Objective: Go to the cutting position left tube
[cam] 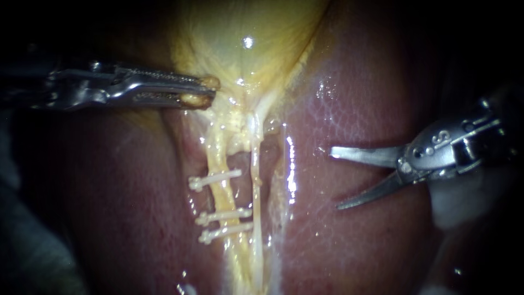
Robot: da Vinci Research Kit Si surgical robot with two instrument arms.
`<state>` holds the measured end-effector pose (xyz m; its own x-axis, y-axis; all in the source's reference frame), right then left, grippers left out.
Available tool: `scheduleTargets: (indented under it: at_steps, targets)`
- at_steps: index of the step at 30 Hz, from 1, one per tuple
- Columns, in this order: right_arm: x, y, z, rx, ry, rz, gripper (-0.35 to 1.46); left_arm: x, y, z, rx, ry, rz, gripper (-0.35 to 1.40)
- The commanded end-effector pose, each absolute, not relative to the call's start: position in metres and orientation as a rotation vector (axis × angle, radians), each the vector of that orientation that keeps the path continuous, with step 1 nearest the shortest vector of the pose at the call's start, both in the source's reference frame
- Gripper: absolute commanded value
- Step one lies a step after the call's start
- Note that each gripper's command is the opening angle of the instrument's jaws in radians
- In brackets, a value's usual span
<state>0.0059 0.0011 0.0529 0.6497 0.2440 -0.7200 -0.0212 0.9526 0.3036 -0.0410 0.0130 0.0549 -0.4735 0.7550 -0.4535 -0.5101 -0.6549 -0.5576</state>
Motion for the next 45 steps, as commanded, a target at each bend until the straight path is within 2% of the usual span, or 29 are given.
scheduleTargets:
  at_steps: [1,7,17,25,30,45]
  targets:
    - [0.0059,0.0011,0.0529,0.281,0.853,0.154,1.45,-0.0409,0.0130,0.0549,-0.892,-0.449,2.149,-0.35]
    - [0.0059,0.0011,0.0529,0.283,0.855,0.153,1.45,-0.0400,0.0132,0.0538,-0.894,-0.460,2.150,-0.35]
    - [0.0060,0.0011,0.0529,0.285,0.856,0.153,1.45,-0.0352,0.0150,0.0508,-0.881,-0.424,2.148,-0.35]
    - [0.0068,0.0011,0.0531,0.306,0.866,0.147,1.45,-0.0353,0.0150,0.0506,-0.879,-0.420,2.146,-0.35]
    - [0.0088,0.0002,0.0538,0.339,0.889,0.125,1.45,-0.0353,0.0150,0.0506,-0.879,-0.420,2.146,-0.35]
    - [0.0161,-0.0023,0.0581,0.514,0.946,0.198,1.45,-0.0355,0.0148,0.0504,-0.878,-0.418,2.145,-0.35]
